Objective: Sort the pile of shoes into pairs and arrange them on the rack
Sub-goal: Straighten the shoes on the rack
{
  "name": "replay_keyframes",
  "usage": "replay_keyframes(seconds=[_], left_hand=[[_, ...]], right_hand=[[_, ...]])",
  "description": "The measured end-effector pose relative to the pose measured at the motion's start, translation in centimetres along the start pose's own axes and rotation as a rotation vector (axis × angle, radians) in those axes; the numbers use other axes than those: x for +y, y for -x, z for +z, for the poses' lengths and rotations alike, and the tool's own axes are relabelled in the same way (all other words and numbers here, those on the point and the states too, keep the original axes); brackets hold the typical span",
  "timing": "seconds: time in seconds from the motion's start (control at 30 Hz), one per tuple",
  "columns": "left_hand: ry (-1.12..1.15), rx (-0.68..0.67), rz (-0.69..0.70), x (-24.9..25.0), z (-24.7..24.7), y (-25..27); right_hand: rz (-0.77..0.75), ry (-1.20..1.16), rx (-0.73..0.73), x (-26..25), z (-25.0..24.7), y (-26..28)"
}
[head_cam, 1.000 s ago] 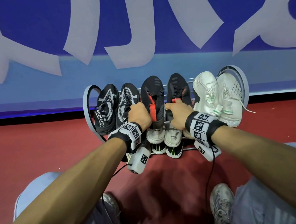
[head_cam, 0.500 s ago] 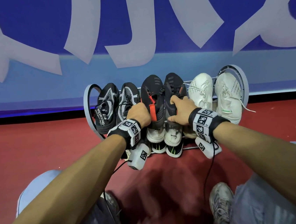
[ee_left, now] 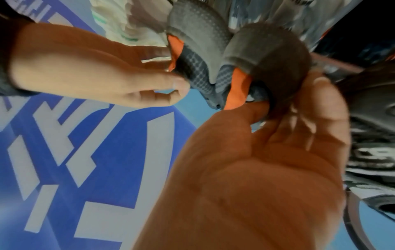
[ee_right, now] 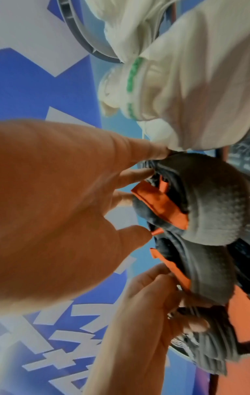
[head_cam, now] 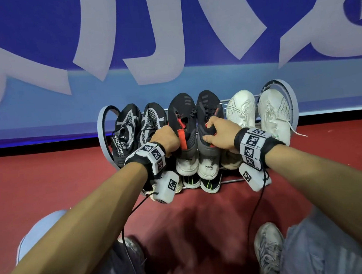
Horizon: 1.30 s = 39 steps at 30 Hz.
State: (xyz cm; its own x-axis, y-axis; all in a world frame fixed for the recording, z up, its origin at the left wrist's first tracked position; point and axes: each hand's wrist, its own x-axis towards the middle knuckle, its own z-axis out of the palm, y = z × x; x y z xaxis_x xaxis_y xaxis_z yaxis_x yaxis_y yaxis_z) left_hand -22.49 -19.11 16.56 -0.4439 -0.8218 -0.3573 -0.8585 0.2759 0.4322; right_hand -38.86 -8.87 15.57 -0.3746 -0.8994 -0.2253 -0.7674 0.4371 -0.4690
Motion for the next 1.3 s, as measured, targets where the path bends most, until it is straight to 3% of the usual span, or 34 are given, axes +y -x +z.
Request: replay_keyframes(seconds=[0.07,0.17,0.27,0.33,0.47,0.6,0.73,0.83,1.03,1.3], left_hand=[[-0.060,0.014,0.010,0.8,-0.5,0.4],[-0.270,0.233,0.080,2.8,-0.8,1.4],[-0.234,0.397,0.330,5.1,-0.4,2.4],[-0.182,0.354,0.465,6.4,0.4,2.5],[-0.240,0.166,0.628,8.7,3.0,2.4],[-0.359,0.006,0.692,10.5,5.5,1.2],[-0.522,-0.084,0.711,11.3,8.0,0.5],[-0.578,-0.050,0.755,11.8,9.0,0.4],[-0.498,0.035,0.897,11.8,10.6,1.2],[-0.374,0.054,0.929,11.6,11.8,1.0]], right_hand=[[-0.005,-0.096,0.070,-0.1,-0.9,0.0],[-0.028,-0.145,0.249,0.3,-3.2,0.3],[0.051,-0.134,0.403,2.5,-5.7,0.8],[0.162,-0.078,0.406,4.6,-6.9,1.2],[0.437,0.066,0.244,8.9,-7.6,2.7],[0.527,0.106,0.160,11.6,-6.9,4.3],[0.521,-0.013,-0.004,12.8,-4.6,5.4],[0.458,-0.097,0.061,14.1,-3.4,5.5],[0.356,-0.063,0.048,14.8,-3.5,5.8],[0.321,-0.065,0.017,15.1,-4.6,6.1]])
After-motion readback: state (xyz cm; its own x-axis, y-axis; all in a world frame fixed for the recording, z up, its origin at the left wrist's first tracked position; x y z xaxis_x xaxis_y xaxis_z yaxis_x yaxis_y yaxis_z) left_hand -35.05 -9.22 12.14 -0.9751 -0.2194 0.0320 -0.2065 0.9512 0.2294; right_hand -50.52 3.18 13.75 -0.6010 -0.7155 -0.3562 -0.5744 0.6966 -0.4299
